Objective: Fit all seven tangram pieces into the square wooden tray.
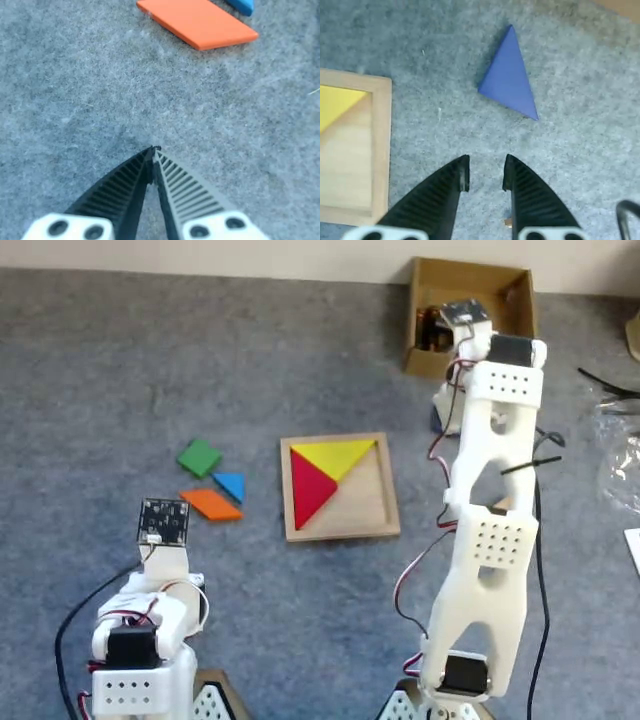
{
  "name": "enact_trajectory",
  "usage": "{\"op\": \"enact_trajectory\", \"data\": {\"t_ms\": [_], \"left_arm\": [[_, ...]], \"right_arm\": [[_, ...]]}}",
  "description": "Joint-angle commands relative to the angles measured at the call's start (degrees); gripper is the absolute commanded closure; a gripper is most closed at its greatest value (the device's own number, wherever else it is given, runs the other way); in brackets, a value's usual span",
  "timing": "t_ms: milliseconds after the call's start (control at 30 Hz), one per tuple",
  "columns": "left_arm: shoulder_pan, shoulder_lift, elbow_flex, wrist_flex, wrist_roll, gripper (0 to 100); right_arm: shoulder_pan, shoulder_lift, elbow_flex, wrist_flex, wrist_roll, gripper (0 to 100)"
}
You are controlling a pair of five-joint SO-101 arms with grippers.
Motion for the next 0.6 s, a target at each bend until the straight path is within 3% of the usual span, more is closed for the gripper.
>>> {"op": "enact_trajectory", "data": {"t_ms": [0,133,367,567], "left_arm": [[-0.66,-0.31,1.27,0.44,-0.35,99],[-0.66,-0.31,1.27,0.44,-0.35,99],[-0.66,-0.31,1.27,0.44,-0.35,99],[-0.66,-0.31,1.27,0.44,-0.35,99]], "right_arm": [[0.4,-5.41,-0.4,1.1,-0.62,89.6],[2.07,-5.41,-0.48,1.1,-0.7,99.8],[3.91,-7.25,-0.48,1.19,-0.7,99.5],[4.53,-21.58,5.23,1.19,-0.7,99.5]]}}
